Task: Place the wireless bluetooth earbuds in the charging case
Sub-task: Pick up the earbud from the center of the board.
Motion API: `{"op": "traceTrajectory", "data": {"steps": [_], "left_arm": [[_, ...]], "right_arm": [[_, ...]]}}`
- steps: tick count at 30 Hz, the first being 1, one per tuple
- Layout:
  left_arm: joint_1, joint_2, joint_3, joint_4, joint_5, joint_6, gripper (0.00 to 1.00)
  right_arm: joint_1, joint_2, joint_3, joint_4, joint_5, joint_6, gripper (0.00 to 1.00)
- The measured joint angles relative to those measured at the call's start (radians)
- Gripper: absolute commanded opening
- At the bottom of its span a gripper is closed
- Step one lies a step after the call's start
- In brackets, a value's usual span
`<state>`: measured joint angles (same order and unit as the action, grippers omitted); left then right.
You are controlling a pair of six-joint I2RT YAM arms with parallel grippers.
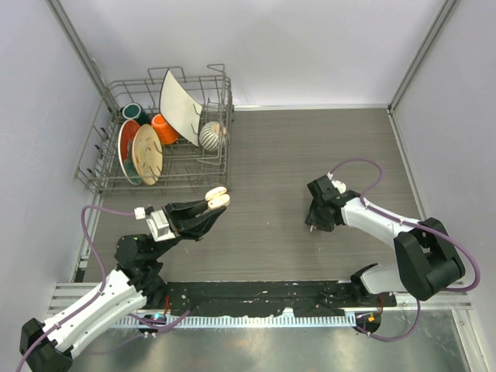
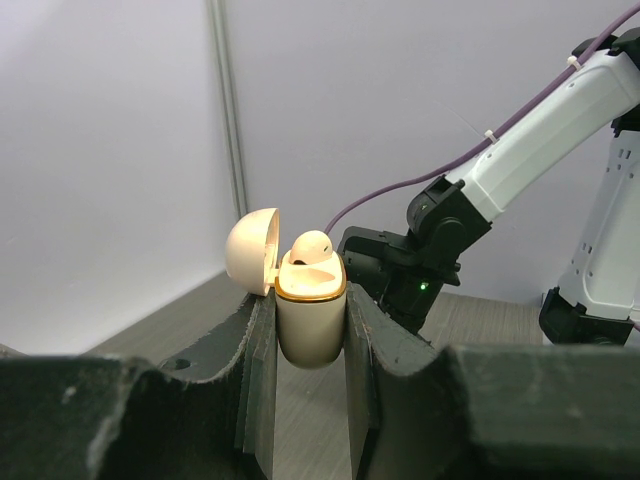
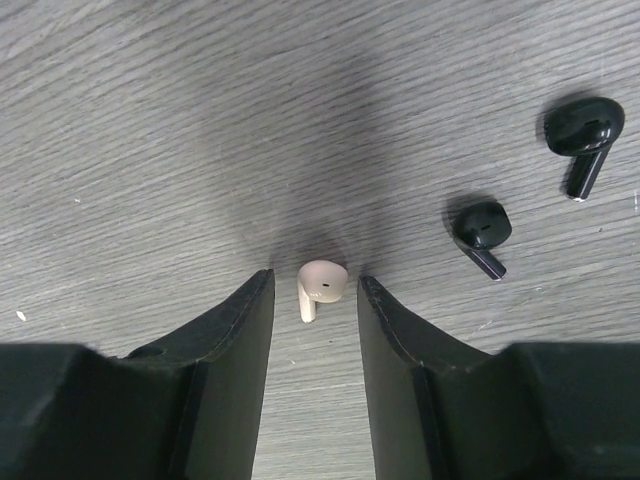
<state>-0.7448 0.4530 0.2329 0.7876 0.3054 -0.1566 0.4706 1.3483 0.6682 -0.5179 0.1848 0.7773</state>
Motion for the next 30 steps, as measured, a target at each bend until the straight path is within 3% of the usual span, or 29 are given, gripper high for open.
{"op": "traceTrajectory", "data": {"steps": [17,30], "left_arm": [[0.000,0.000,0.000,-0.002,0.000,0.000,0.00],[0.000,0.008,0.000,-0.004,0.000,0.000,0.00]], "right_arm": [[0.000,0.011,0.001,0.023,0.000,0.014,0.40],[0.006,0.027,0.014,0.015,0.017,-0.065,0.40]]}}
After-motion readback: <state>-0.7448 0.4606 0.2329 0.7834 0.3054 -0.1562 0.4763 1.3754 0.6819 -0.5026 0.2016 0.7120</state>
